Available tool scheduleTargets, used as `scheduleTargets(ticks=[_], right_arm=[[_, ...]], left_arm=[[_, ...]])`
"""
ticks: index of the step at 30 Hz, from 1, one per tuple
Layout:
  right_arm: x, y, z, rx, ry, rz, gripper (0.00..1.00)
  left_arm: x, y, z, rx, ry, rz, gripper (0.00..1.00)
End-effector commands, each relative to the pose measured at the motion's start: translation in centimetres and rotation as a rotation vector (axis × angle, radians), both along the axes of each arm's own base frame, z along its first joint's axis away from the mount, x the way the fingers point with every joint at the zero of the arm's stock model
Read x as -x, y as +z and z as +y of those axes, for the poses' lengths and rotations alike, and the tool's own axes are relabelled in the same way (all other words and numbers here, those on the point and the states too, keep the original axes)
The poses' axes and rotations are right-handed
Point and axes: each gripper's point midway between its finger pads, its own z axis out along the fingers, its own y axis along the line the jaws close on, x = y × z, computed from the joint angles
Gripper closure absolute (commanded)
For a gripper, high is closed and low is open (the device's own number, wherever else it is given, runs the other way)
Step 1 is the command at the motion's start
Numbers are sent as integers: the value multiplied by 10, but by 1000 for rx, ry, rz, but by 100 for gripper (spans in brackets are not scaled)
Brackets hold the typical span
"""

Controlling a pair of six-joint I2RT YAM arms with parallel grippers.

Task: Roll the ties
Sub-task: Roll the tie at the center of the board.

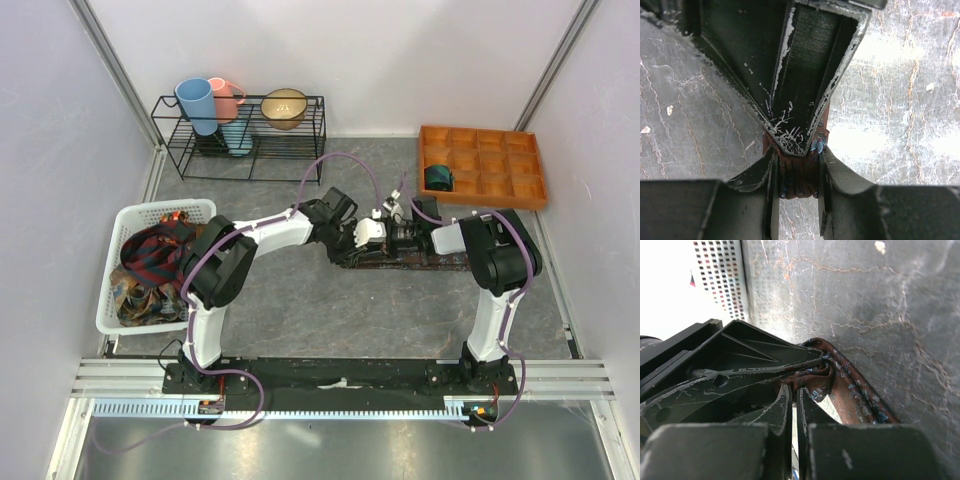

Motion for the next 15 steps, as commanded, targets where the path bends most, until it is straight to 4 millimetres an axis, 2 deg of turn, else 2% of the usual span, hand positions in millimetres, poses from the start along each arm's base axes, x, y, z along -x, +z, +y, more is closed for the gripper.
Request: scheduleTargets(ticks=[1,6,8,15], right_arm=[[0,-35,-15,162,40,-24,100],[-1,-56,-31,255,37,-3,100],[5,-60,-38,282,44,14,100],[4,-71,-66,369,20,21,100]], left_arm=[[15,-14,0,-3,-17,98,64],[3,2,-7,80,23,90,42],[-3,12,-13,131,31,80,39],[-3,29,-26,287,37,99,36]])
